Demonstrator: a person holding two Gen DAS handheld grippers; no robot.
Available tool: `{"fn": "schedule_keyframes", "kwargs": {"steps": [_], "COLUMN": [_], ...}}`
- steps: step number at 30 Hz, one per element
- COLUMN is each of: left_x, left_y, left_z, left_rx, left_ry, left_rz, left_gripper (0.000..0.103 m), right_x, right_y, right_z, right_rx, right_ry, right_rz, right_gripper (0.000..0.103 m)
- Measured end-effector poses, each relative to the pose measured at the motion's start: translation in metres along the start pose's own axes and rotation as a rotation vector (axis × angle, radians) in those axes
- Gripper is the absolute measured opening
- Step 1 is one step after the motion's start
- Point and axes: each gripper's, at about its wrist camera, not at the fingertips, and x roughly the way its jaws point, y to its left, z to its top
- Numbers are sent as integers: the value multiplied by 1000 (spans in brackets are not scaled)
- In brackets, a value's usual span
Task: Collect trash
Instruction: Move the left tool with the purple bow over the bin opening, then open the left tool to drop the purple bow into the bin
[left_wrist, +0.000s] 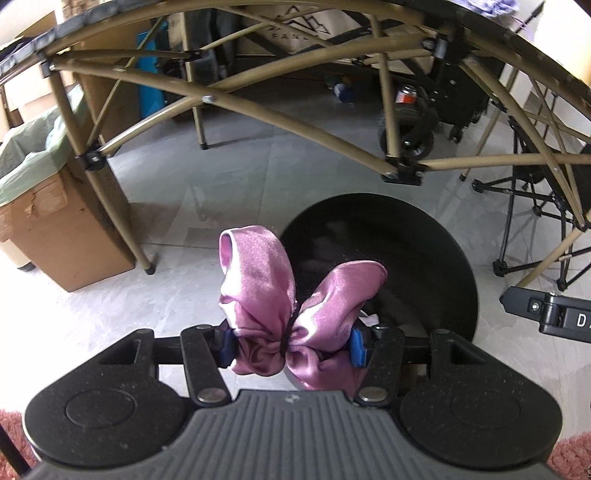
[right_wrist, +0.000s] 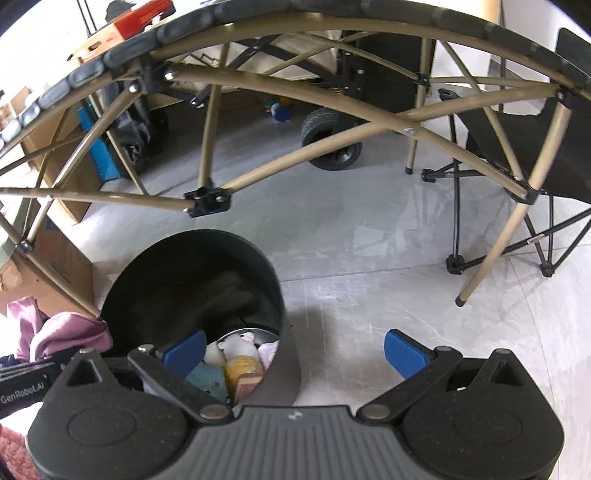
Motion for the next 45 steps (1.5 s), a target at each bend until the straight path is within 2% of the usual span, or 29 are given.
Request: {"fn": "schedule_keyframes", "kwargs": {"steps": [13,25,32,39,41,43,45], "left_x": [14,38,41,37,35,32,31], "left_y": [-51,-66,-68,-65,-64,-66,-69], "left_z": [5,8,9,9,10,10,10], "left_rx": [68,66,65,33,28,38,53], "left_ry": [25,49,54,41,31,12,4], "left_rz": [-35,2,0,-8,-12,-9,-1], "left_gripper": [56,56,58,76,87,103,103], "right_x": [-1,4,5,3,3,3,2], "right_y": [-33,-60,-62,-63,-64,-64,-64], "right_z": [-3,-9,-10,-10,-10,-9,-9], "right_rx": [72,129,133,143,146,148,150], "right_ry": [-13,-2,-1,-11,-12,-13,-15], "right_rz": [-37,-73,-77,-84,-85,-86,-86], "right_gripper": [103,103,103,103,103,103,103]}}
